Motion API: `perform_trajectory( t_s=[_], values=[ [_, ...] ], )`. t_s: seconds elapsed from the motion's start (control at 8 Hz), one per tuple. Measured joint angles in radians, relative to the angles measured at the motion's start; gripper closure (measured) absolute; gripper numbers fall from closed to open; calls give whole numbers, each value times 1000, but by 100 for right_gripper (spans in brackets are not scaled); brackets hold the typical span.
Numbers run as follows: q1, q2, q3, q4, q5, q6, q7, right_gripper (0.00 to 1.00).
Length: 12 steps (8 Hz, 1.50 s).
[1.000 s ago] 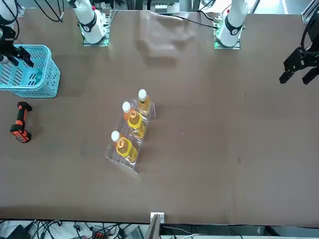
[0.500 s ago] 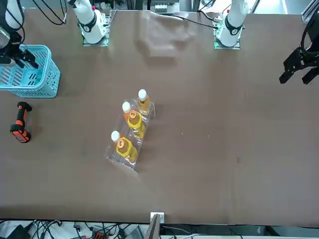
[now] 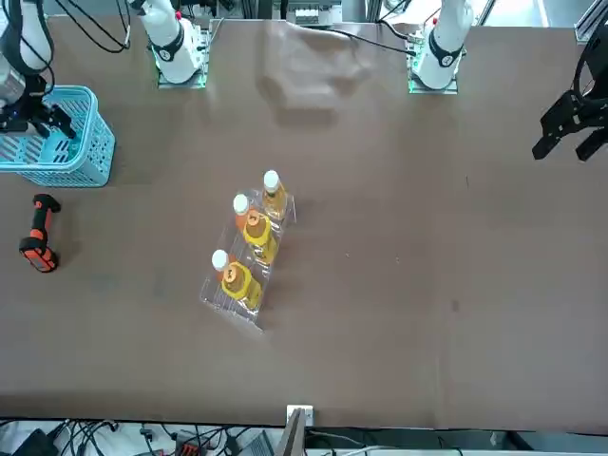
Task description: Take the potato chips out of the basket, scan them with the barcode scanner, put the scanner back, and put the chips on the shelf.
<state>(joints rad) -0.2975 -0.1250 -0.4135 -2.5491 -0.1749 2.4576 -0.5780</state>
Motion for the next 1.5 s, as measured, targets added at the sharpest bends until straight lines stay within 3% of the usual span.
perform_trajectory(
  t_s=[1.25,1.5],
  values=[
    [-57,92,-8,-9,0,49,-76,0],
    [-26,111,-3,71,0,37,-81,0]
  ],
)
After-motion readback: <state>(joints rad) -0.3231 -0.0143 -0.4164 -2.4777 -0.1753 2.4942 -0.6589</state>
